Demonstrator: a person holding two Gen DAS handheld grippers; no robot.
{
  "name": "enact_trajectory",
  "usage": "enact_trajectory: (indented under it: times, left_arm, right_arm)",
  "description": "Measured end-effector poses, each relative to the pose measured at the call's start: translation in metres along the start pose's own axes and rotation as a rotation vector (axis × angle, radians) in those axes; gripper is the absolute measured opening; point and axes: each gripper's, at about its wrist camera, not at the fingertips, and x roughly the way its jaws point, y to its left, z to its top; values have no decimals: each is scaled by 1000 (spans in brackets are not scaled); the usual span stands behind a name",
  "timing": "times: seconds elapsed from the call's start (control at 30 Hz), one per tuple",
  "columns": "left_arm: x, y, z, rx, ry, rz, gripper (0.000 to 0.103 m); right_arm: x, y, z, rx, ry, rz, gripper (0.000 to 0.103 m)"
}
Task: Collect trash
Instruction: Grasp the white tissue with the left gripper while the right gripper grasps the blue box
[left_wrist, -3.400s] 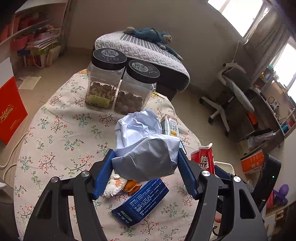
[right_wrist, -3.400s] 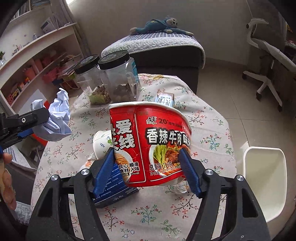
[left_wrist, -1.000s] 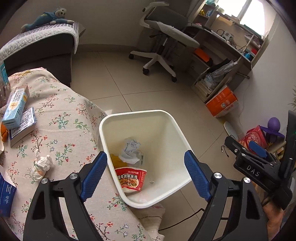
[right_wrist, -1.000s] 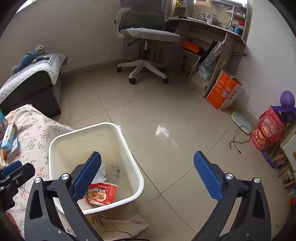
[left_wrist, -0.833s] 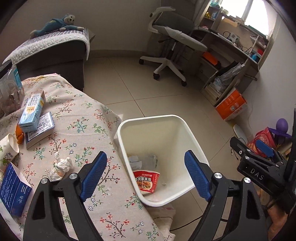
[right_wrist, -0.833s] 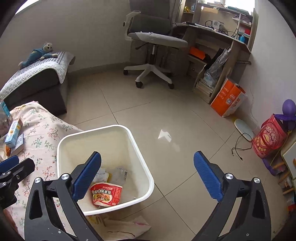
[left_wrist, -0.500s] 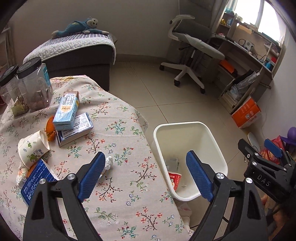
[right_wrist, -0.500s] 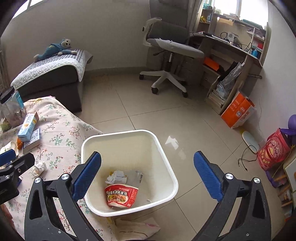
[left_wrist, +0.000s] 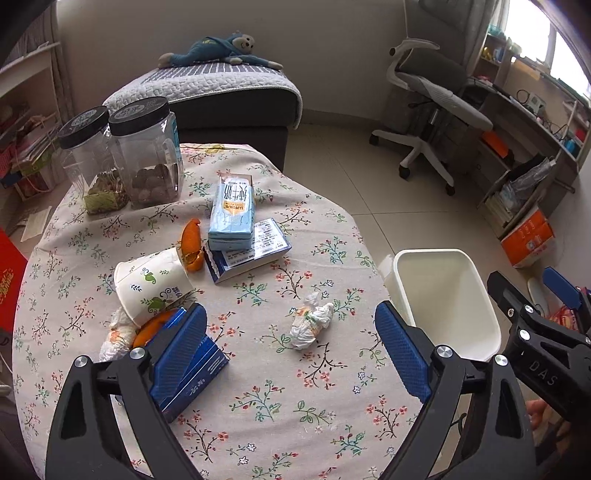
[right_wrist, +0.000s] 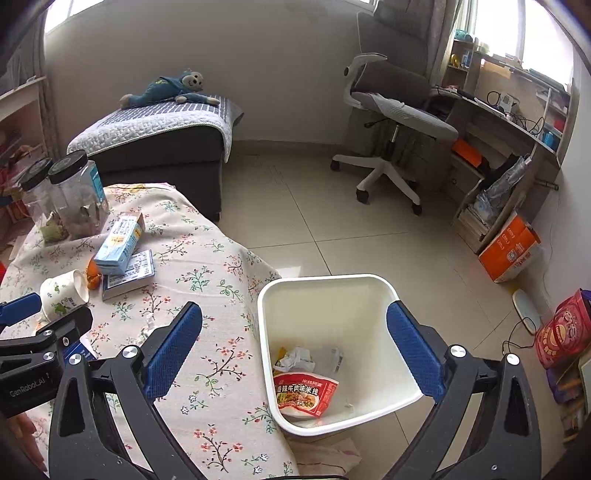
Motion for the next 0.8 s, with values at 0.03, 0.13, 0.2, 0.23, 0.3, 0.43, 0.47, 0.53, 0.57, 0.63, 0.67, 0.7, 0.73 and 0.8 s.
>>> enact_trajectory:
  times: [0.03,0.13,0.2,0.23,0.3,0.43,0.47,0.53,0.57,0.63,0.67,0.7,0.73,0.8]
  left_arm:
    - [-1,8,-1,-6,5,9,90]
    - [-2,29,-3,-23,17,33,90]
    - [-2,42,-4,-33,36,51,90]
    - [-1,49,-5,-40,47,56,90]
    - [1,63,-7,-56,70,67,90]
    - [4,93,-12,-67,123,107,90]
    - [6,102,-13,-76,139,114,90]
    - [9,122,-16,-109,175,118,90]
    - [11,132,-18,-131,195,118,90]
    - [15,153,-21,-181,230,114,90]
    - [19,162,-23,-206,246,107,90]
    - [22,170,-24,-228,262,101,89]
    - [27,176,-25,-249,277,98,87]
    - [36,185,-26,-273,300,96,83]
  right_arm:
    - [0,4,0,-5,2,8,96]
    - [-1,24,1,-21,11,33,96]
    - [-1,34,1,-35,19,52,96]
    - [-1,41,1,-43,23,60,96]
    - [-1,54,1,-61,30,77,96]
    - [-1,79,-3,-94,51,116,96]
    - [0,86,-3,-101,62,130,96]
    - [3,98,-4,-112,93,163,96]
    - [5,103,-6,-114,111,180,96]
    - [11,114,-9,-113,151,212,96]
    - [13,119,-11,-110,170,223,96]
    - [16,123,-13,-105,190,235,96]
    - [19,128,-16,-97,213,246,96]
    - [27,136,-21,-79,267,262,96]
